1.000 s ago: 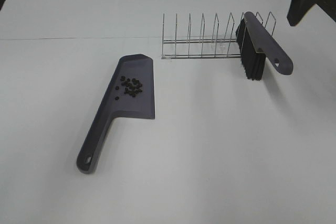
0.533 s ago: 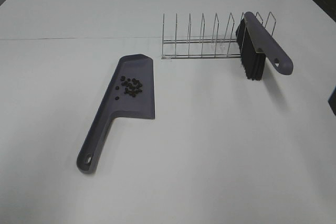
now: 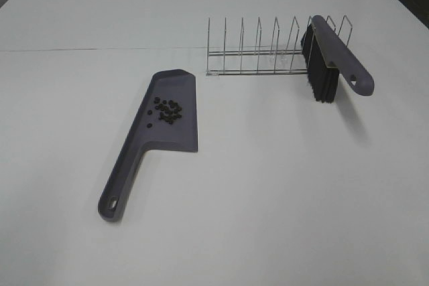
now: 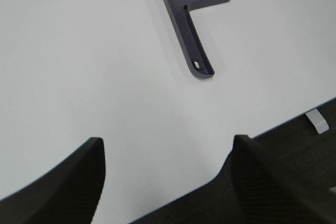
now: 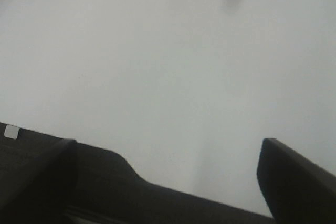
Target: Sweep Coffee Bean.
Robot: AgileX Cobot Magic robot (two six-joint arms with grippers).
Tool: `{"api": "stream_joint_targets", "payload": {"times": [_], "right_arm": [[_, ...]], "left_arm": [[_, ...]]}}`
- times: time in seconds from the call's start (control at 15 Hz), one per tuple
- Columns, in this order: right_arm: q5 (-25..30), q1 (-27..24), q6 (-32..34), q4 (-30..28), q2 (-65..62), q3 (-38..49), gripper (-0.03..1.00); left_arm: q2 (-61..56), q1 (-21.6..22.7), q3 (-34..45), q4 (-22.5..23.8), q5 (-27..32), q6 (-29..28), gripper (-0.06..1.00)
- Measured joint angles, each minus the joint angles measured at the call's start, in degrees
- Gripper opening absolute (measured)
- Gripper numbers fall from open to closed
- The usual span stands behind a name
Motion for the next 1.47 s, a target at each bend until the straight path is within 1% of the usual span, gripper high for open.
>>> {"api": "stream_joint_targets", "payload": {"times": [0.07,0.2,0.4,0.47,0.6,0.8,1.07,1.47], "right_arm": [[-0.06,0.0,-1.43,0.74,-4.3,1.66,0.79],[-1.03,0.0,-2.75,1.78,-12.2,3.72,0.79],[-1.66,0.0,-4.3,3.21,-19.31,4.24,0.79],[-1.66,0.0,-4.3,3.27,-21.03,4.24,0.79],[-1.66,0.0,-4.35,3.32,-22.29,4.3,0.79],[-1.66,0.0,-4.35,3.32,-22.35,4.35,0.79],[-1.66,0.0,-4.35,3.32,-22.35,4.35,0.78],[-1.66,0.0,-4.35,3.32,-22.35,4.35,0.78]], "left_arm": [[-1.95,0.0,1.49,-0.4,-0.92,0.4,0.62],[-3.9,0.0,1.89,-2.29,-1.49,3.44,0.62],[-3.9,0.0,2.01,-4.93,-1.6,7.39,0.62],[-3.9,0.0,2.12,-4.98,-1.6,8.02,0.62],[-3.9,0.0,2.12,-5.04,-1.6,8.94,0.62],[-3.9,0.0,2.12,-5.04,-1.6,9.11,0.62],[-3.9,0.0,2.12,-3.9,-1.6,9.11,0.62],[-3.9,0.0,2.12,-3.84,-1.6,9.11,0.62]]}}
